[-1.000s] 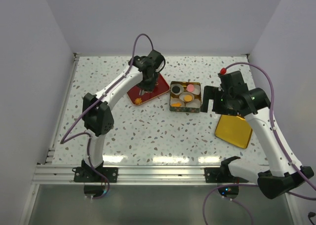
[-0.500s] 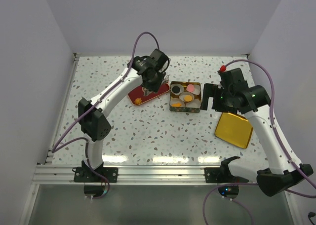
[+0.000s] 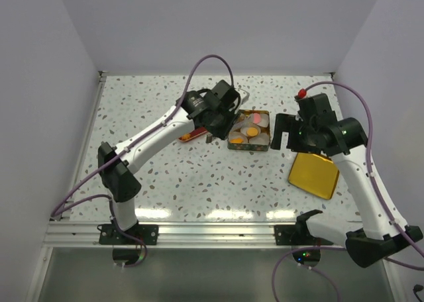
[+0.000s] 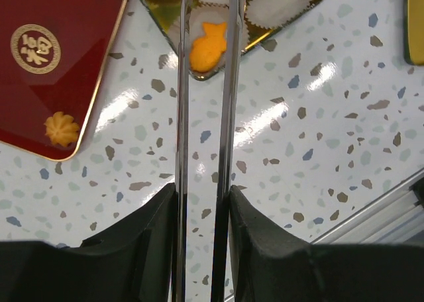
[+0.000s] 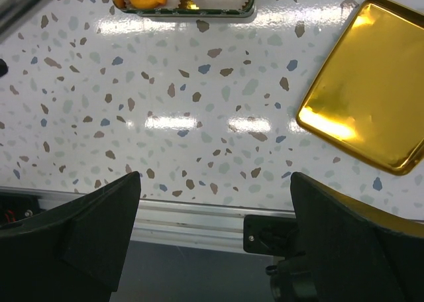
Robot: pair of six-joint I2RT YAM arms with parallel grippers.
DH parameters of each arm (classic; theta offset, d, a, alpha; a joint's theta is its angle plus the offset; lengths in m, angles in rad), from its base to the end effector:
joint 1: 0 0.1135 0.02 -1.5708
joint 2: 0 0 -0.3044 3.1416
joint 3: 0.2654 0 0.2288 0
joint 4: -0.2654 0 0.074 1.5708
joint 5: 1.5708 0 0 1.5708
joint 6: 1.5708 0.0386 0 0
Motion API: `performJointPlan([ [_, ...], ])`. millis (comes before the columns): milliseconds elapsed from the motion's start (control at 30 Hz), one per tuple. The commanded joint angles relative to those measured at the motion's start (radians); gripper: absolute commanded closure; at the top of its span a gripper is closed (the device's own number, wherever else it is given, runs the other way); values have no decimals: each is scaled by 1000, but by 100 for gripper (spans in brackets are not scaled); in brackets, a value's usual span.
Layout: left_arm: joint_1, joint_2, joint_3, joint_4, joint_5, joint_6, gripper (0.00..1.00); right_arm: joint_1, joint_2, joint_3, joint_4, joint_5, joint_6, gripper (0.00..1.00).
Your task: Pack the cookies
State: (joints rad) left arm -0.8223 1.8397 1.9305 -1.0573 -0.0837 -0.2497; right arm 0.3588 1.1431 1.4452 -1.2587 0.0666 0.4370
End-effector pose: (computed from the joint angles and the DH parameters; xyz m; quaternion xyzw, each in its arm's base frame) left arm 0.2604 -0.2757 0.3942 0.2574 0.9186 -0.1175 0.2760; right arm 0.1428 0.0508 0.4215 0.0473 0.9516 0.0878 0.2908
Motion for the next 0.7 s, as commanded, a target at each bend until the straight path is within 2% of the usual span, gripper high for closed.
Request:
performJointPlan([
  [0, -38, -25, -16, 72, 39, 10, 68, -4, -34, 27, -15, 25, 2, 1],
  [267, -104, -8, -25, 114, 79, 23, 68, -4, -66, -6, -19, 27, 12, 1],
  [667, -113, 75, -10, 112, 79, -11, 67, -6, -89, -34, -22, 27, 23, 1],
])
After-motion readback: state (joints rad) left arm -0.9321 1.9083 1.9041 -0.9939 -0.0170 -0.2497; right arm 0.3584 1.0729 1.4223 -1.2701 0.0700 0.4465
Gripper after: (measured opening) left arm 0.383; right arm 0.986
